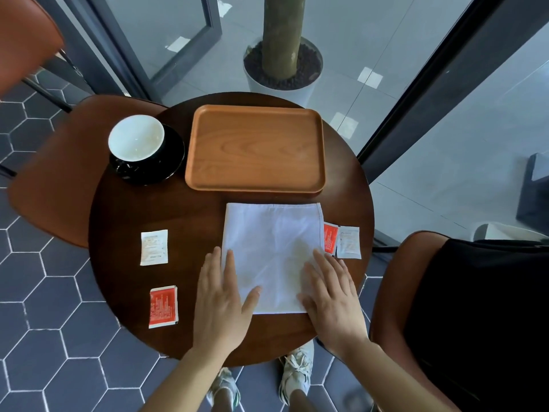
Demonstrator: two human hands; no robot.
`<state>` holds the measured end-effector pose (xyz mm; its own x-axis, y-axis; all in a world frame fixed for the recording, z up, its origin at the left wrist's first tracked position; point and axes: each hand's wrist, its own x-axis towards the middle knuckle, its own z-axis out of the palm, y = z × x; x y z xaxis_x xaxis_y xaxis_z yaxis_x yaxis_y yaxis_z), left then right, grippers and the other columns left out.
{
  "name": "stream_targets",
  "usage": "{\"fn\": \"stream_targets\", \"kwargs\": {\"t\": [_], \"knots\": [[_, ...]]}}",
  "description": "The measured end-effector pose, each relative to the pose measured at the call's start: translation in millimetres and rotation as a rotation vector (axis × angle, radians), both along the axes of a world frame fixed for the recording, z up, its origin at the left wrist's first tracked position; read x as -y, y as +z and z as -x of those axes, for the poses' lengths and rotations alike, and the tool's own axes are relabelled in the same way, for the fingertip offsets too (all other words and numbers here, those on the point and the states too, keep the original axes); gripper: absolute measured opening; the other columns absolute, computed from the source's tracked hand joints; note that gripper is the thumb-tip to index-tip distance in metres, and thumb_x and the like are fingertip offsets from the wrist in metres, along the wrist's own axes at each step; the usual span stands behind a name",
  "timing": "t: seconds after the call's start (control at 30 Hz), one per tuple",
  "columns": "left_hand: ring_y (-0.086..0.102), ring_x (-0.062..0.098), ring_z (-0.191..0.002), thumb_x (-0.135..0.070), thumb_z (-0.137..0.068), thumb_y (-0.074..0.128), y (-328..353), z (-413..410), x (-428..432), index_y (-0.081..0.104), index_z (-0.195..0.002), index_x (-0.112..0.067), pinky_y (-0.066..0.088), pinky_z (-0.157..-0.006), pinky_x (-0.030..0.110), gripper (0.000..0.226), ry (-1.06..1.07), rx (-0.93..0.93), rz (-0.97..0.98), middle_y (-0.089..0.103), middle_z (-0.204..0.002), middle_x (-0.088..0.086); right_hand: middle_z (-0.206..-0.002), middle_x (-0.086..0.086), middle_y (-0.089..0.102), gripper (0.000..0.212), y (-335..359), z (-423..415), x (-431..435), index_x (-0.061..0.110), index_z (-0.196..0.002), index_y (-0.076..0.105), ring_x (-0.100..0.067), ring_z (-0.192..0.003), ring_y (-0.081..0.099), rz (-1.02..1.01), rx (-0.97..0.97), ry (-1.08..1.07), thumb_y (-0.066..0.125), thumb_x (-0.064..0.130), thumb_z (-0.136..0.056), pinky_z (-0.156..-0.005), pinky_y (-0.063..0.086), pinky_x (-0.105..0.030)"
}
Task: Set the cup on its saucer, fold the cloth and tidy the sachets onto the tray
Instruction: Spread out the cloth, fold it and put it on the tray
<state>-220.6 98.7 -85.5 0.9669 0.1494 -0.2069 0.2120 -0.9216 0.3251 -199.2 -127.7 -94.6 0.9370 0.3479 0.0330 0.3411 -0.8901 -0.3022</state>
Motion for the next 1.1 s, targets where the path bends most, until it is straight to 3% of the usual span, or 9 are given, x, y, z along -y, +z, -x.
{"fn": "stream_targets", "kwargs": {"t": [0.1, 0.2, 0.3, 0.47, 0.57, 0.7, 0.83, 1.0, 1.1], "knots": [[0.055, 0.037, -0.118, -0.028, -0.087, 0.071, 14.6, 7.2, 0.6, 0.043, -0.144, -0.005, 0.051, -0.093, 0.045, 0.068, 0.170, 0.063, 0.066, 0.055, -0.134, 0.019, -0.129, -0.012, 0.059, 0.046, 7.6, 10.7, 2.2, 0.010, -0.125, 0.065, -0.035, -0.114, 0.054, -0.047, 0.011, -0.182, 0.050, 0.040, -0.093, -0.094, 0.047, -0.050], [0.062, 0.030, -0.105, -0.024, -0.089, 0.070, 27.8, 9.4, -0.5, 0.052, -0.138, -0.008, 0.054, -0.084, 0.041, 0.055, 0.281, -0.016, 0.150, 0.063, -0.118, 0.014, -0.105, -0.008, 0.063, 0.036, 11.7, 18.4, 4.2, 0.011, -0.113, 0.069, -0.032, -0.092, 0.057, -0.081, 0.019, -0.296, 0.056, 0.037, -0.091, -0.076, 0.051, -0.046], [0.064, 0.025, -0.095, -0.031, -0.091, 0.067, 32.6, 7.8, -1.1, 0.058, -0.129, -0.012, 0.052, -0.078, 0.036, 0.044, 0.331, -0.103, 0.177, 0.065, -0.104, 0.007, -0.097, -0.005, 0.064, 0.024, 10.9, 21.0, 6.1, 0.009, -0.110, 0.070, -0.029, -0.087, 0.058, -0.147, -0.039, -0.344, 0.071, 0.023, -0.091, -0.076, 0.055, -0.046], [0.059, 0.011, -0.071, -0.027, -0.092, 0.066, 33.9, 1.5, -5.3, 0.067, -0.102, -0.011, 0.035, -0.053, 0.019, 0.019, 0.454, -0.159, 0.269, 0.068, -0.083, -0.001, -0.098, -0.003, 0.064, 0.033, 8.8, 21.7, 8.5, 0.010, -0.115, 0.067, -0.028, -0.089, 0.058, -0.169, -0.088, -0.324, 0.077, 0.019, -0.085, -0.078, 0.056, -0.043], [0.058, 0.008, -0.069, -0.025, -0.091, 0.065, 33.7, 1.5, -7.6, 0.064, -0.089, -0.017, 0.037, -0.053, 0.020, 0.008, 0.517, -0.173, 0.354, 0.064, -0.079, -0.008, -0.099, 0.001, 0.062, 0.041, 10.1, 20.6, 14.3, 0.016, -0.117, 0.068, -0.023, -0.090, 0.056, -0.187, -0.118, -0.281, 0.081, 0.030, -0.081, -0.077, 0.054, -0.038], [0.067, 0.018, -0.077, -0.019, -0.090, 0.065, 37.6, 2.6, -7.8, 0.063, -0.089, -0.020, 0.061, -0.059, 0.038, 0.002, 0.699, -0.146, 0.660, 0.068, -0.087, -0.001, -0.100, 0.000, 0.058, 0.057, 11.6, 24.1, 25.5, 0.021, -0.112, 0.071, -0.022, -0.086, 0.051, -0.159, -0.145, -0.114, 0.088, 0.051, -0.065, -0.077, 0.047, -0.031], [0.072, 0.022, -0.081, -0.009, -0.089, 0.068, 47.2, 1.8, -10.2, 0.061, -0.110, -0.020, 0.061, -0.055, 0.034, 0.025, 0.883, -0.095, 0.960, 0.071, -0.098, 0.004, -0.100, -0.002, 0.055, 0.053, 9.2, 25.2, 28.2, 0.022, -0.109, 0.070, -0.022, -0.084, 0.048, -0.130, -0.116, -0.078, 0.091, 0.039, -0.063, -0.069, 0.052, -0.035], [0.075, 0.026, -0.073, -0.004, -0.088, 0.068, 55.7, 0.1, -15.2, 0.062, -0.104, -0.024, 0.058, -0.053, 0.031, 0.026, 0.890, -0.074, 1.091, 0.074, -0.094, 0.010, -0.099, -0.005, 0.059, 0.016, 8.2, 19.5, 27.8, 0.017, -0.103, 0.072, -0.027, -0.081, 0.051, -0.173, 0.053, -0.032, 0.066, 0.023, -0.089, -0.063, 0.050, -0.038], [0.075, 0.028, -0.070, -0.004, -0.090, 0.066, 57.0, 0.7, -18.6, 0.065, -0.103, -0.024, 0.057, -0.053, 0.029, 0.024, 0.836, -0.024, 1.094, 0.076, -0.089, 0.008, -0.103, -0.006, 0.064, 0.017, 10.9, 14.3, 28.0, 0.012, -0.102, 0.073, -0.028, -0.084, 0.055, -0.209, 0.091, 0.005, 0.060, 0.019, -0.095, -0.069, 0.050, -0.039]]}}
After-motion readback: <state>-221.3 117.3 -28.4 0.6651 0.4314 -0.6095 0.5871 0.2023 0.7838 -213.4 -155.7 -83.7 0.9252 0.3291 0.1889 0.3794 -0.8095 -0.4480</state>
